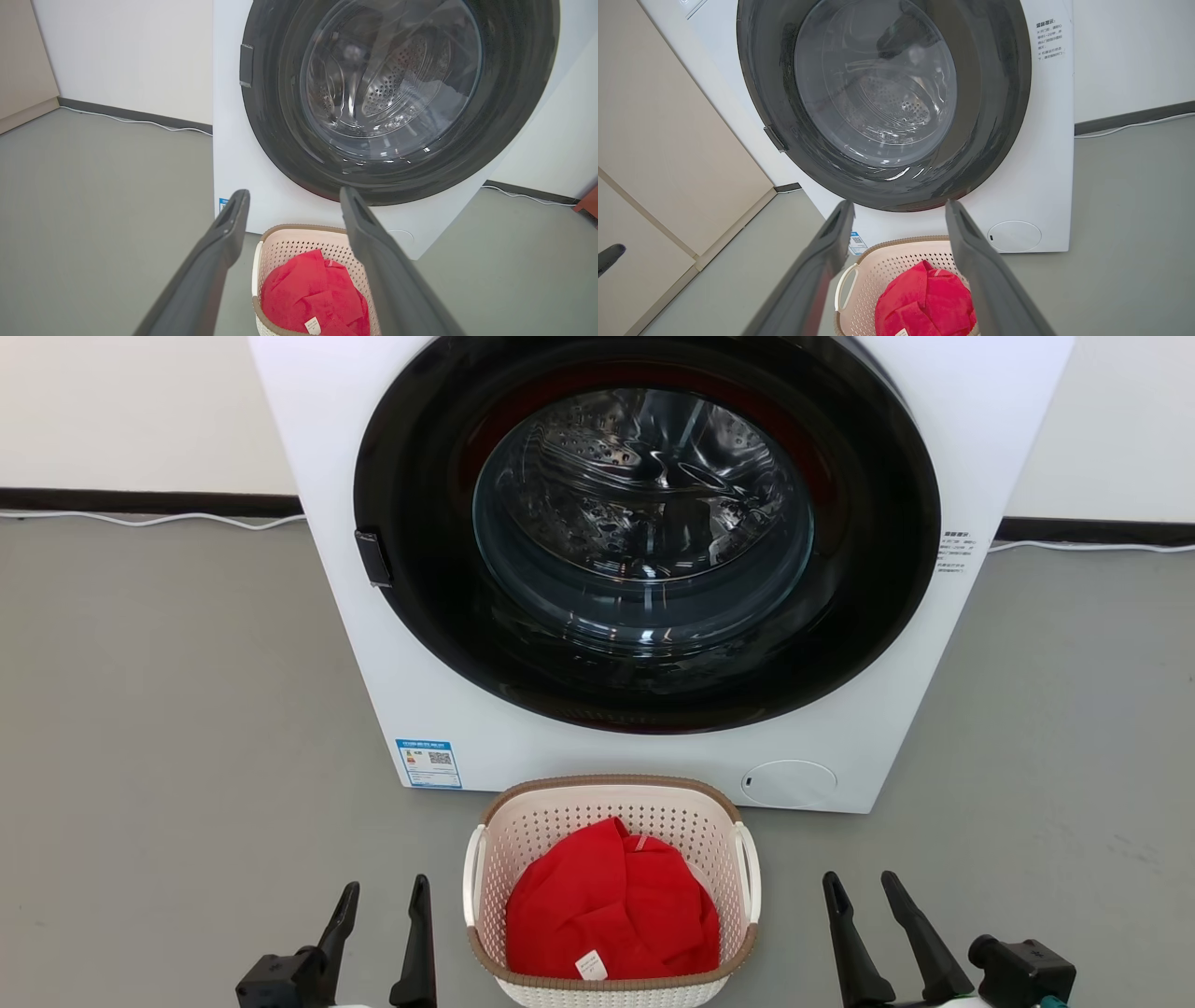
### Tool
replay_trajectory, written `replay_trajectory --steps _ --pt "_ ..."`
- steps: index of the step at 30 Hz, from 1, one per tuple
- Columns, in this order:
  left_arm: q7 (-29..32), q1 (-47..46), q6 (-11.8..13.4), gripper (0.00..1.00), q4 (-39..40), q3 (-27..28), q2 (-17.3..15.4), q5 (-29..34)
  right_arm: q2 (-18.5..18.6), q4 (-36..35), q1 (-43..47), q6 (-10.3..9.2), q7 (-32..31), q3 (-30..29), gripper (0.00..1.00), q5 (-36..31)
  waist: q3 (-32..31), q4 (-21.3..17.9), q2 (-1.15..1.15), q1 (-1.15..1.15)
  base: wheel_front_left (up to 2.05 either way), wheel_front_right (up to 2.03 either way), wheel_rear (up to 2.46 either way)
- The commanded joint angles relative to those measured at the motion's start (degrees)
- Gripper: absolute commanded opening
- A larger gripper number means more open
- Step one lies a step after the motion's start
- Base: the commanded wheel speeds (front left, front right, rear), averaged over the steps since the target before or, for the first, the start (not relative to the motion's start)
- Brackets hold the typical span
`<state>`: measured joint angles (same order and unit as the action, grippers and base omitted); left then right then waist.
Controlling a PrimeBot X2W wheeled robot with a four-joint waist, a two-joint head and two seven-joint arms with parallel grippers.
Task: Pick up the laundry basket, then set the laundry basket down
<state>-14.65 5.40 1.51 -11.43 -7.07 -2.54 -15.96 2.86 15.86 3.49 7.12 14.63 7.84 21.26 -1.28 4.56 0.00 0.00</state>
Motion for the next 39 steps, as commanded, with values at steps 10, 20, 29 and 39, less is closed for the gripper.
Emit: replay_trajectory --steps 10,20,29,39 --pt "-0.3 -1.9 0.2 1.0 -0.1 1.9 -0.3 0.7 0.0 -1.0 -1.3 0.36 0.4 1.4 1.0 0.2 0.1 0.2 0.0 0.0 0.0 0.0 0.0" --pt "0.3 0.1 -0.1 0.0 -5.1 0.1 0.4 -1.1 0.0 2.2 0.2 -0.05 -0.2 -0.1 0.0 0.9 0.2 0.1 0.0 0.0 0.0 0.0 0.0" --pt "1.8 -0.7 -0.8 0.0 -4.9 1.1 0.3 -6.6 0.3 1.9 -0.4 -0.02 -1.4 -0.7 0.0 6.4 0.2 -0.2 0.0 0.02 0.0 0.0 0.0" --pt "3.5 -1.7 -1.5 0.0 -4.7 2.2 0.3 -12.7 0.6 1.6 -1.3 0.01 -2.8 -1.5 0.0 12.3 0.4 -0.6 0.0 0.0 0.0 0.0 0.0"
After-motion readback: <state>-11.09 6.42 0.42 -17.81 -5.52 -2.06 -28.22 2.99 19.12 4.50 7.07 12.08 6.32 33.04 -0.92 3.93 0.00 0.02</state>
